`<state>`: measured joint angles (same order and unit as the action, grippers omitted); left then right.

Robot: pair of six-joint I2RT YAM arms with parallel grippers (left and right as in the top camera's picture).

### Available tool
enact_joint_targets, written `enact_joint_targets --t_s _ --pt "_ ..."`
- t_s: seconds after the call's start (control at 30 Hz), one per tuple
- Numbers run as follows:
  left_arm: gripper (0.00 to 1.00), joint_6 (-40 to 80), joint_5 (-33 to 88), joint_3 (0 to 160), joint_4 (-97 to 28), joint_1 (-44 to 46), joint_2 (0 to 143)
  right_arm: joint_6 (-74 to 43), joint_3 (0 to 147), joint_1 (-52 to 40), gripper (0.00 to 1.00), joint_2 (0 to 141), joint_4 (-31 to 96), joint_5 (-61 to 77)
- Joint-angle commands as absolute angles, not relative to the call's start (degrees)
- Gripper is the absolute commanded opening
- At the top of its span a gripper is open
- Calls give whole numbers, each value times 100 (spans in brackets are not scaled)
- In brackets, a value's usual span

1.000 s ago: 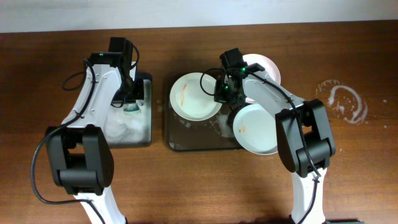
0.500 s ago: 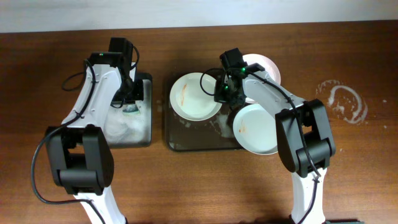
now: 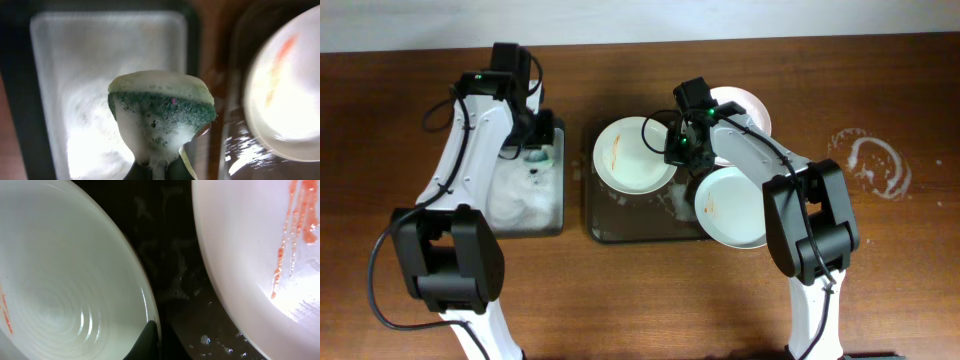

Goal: Clean dirty plates on tray and stack at the side
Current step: 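Lift the sponge and carry it over the left white plate, then scrub the left white plate with the sponge in the left gripper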

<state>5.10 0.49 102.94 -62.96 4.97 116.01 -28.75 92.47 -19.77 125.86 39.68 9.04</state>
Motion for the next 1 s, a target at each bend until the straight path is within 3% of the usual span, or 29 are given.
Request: enact_joint_targets --t_s 0.0,0.37,0.67,0.97 --pt "1 381 375 10516 -5937 941 11666 -2902 9284 -2023 5 12680 4007 703" --pt "1 622 388 10514 -5002 2016 12401 -2899 9284 -2023 5 12680 4032 703" --pt "1 906 368 10514 -4593 2196 13034 -2899 9284 -2023 5 12680 4027 698" --pt "1 897 102 10516 -5059 2198 13338 -2899 9284 -2023 5 12680 4034 701"
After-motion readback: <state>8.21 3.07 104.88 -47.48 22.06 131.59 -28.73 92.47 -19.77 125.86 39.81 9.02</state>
